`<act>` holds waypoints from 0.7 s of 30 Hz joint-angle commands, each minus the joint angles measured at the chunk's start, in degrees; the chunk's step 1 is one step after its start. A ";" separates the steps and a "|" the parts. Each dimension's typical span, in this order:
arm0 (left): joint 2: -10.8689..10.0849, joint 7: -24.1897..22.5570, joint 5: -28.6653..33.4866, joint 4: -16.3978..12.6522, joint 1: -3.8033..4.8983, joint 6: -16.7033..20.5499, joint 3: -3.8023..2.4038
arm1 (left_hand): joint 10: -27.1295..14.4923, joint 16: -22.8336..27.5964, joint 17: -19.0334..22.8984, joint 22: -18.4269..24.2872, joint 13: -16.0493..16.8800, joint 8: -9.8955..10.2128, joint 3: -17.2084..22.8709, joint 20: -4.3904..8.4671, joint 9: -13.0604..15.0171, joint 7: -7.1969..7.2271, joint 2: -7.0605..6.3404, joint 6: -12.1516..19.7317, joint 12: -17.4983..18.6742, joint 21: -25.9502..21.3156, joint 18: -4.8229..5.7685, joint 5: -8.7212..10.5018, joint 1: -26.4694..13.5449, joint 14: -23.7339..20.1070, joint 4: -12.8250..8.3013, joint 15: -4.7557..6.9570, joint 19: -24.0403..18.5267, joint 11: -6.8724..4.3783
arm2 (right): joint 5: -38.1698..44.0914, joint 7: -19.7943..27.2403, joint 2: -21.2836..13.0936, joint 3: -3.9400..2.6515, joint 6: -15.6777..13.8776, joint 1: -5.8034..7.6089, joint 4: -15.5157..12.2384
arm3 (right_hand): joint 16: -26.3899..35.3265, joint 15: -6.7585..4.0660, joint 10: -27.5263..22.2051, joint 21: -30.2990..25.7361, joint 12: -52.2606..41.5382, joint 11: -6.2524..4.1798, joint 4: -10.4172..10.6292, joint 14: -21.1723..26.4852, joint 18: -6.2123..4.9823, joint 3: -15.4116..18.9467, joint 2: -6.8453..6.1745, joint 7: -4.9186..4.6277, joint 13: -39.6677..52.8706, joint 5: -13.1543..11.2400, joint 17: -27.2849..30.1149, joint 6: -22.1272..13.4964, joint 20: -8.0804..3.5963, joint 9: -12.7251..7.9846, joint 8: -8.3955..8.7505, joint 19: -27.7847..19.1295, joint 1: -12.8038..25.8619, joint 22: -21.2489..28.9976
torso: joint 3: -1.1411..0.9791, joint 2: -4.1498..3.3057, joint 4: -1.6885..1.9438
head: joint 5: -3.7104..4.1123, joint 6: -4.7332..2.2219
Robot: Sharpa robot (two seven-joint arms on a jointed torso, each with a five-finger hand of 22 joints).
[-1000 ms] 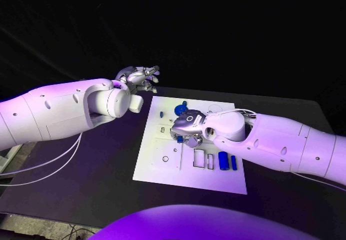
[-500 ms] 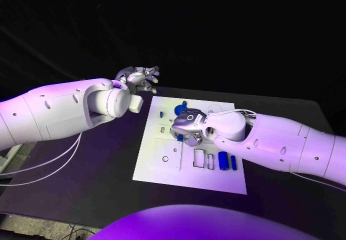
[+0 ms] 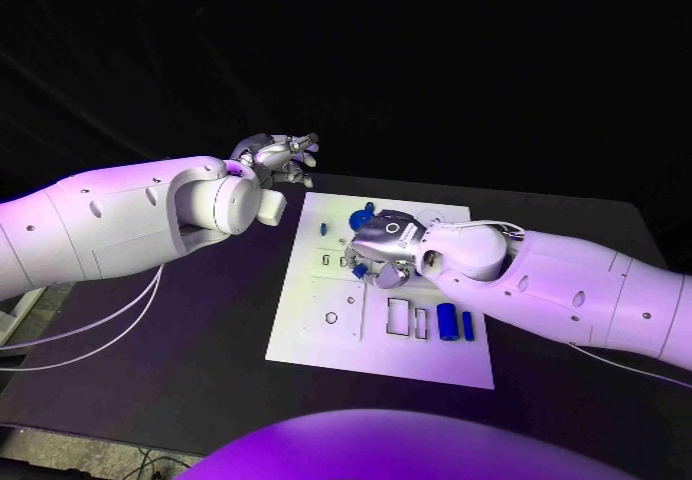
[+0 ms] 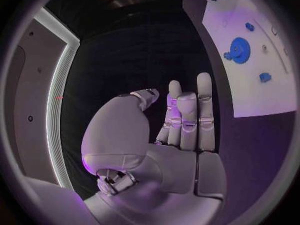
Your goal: Assemble the parts on the task board
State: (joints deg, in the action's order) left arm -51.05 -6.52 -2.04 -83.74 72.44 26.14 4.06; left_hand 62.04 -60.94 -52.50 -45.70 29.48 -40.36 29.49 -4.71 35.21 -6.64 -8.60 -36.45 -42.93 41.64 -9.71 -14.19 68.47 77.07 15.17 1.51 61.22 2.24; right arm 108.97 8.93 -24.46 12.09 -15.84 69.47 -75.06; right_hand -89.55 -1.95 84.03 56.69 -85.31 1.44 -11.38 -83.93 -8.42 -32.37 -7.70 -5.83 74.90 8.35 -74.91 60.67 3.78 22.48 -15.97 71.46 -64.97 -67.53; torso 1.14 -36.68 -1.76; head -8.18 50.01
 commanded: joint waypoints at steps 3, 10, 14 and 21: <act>0.04 0.27 -0.45 -0.07 0.10 -0.43 -0.07 | -0.27 0.27 0.19 0.12 -0.15 -0.31 -0.01 -0.21 -0.10 -0.08 -0.05 0.48 0.25 -0.34 -0.69 -0.10 0.57 -0.22 -0.53 -0.05 0.24 -0.08 | -17.45 0.80 -0.32 -0.03 -5.49 -0.04 1.26 | -0.10 -0.19 1.72 0.54 0.13 -0.33 0.80 -5.79 0.86 0.11 0.02 0.49 8.63 0.91 -13.97 -0.15 -0.03 1.13 0.47 0.64 0.92 -0.37 | -0.01 0.00 0.02 | -0.09 -0.01; 0.00 0.39 -0.50 -0.11 0.09 -0.47 -0.06 | -0.27 0.27 0.19 0.12 -0.15 -0.31 -0.01 -0.21 -0.10 -0.08 -0.05 0.48 0.25 -0.34 -0.69 -0.10 0.57 -0.22 -0.53 -0.05 0.24 -0.08 | -29.80 1.50 -0.21 -0.04 -6.01 -0.04 3.10 | 0.40 -0.05 -0.07 0.01 1.92 -0.11 1.83 -5.33 0.83 0.41 0.14 0.22 6.34 1.84 -12.37 -1.10 0.03 1.22 1.05 0.38 1.26 -0.29 | 0.02 -0.03 -0.05 | -0.12 -0.01; 0.03 0.42 -0.52 -0.11 0.09 -0.51 -0.06 | -0.27 0.27 0.19 0.12 -0.15 -0.31 -0.01 -0.21 -0.10 -0.08 -0.05 0.48 0.25 -0.34 -0.69 -0.10 0.57 -0.22 -0.53 -0.05 0.24 -0.08 | -32.96 1.53 -0.05 -0.04 -6.05 -0.04 3.69 | 0.80 0.05 -3.10 -0.45 5.09 0.01 2.24 -4.93 0.77 0.39 0.14 0.10 2.51 2.22 -11.14 -1.32 0.14 1.39 1.23 0.07 0.95 -0.26 | 0.02 -0.02 -0.04 | -0.18 -0.01; 0.03 0.53 -0.58 -0.10 0.09 -0.63 -0.06 | -0.29 0.30 0.21 0.16 -0.23 -0.35 0.00 -0.20 -0.17 -0.08 -0.09 0.51 0.26 -0.41 -0.69 -0.03 0.70 -0.20 -0.63 -0.04 0.30 -0.10 | -35.28 1.20 0.15 -0.04 -5.96 -0.28 4.34 | 1.23 0.14 -10.36 -1.44 13.92 0.12 2.83 -4.42 0.60 -0.14 -0.04 -0.07 -7.23 2.43 -9.75 -1.65 0.36 1.76 1.51 -0.57 0.22 -0.17 | 0.00 -0.03 0.09 | -0.23 -0.01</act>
State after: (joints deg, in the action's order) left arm -51.08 -5.93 -2.27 -83.75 72.44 26.11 4.06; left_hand 62.04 -60.94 -52.30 -45.63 29.32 -40.35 29.48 -4.71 35.10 -6.64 -8.60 -36.46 -42.93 41.43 -9.70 -14.19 68.47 77.07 14.85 1.51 61.22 2.24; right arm 77.40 9.75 -24.39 12.05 -21.31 69.31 -70.80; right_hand -88.65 -1.95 73.91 55.36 -71.47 1.56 -8.89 -83.92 -8.41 -32.43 -7.50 -5.93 67.75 10.56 -74.90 59.34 4.00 24.15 -14.59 71.19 -64.17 -67.76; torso 1.14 -36.70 -1.73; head -8.36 50.01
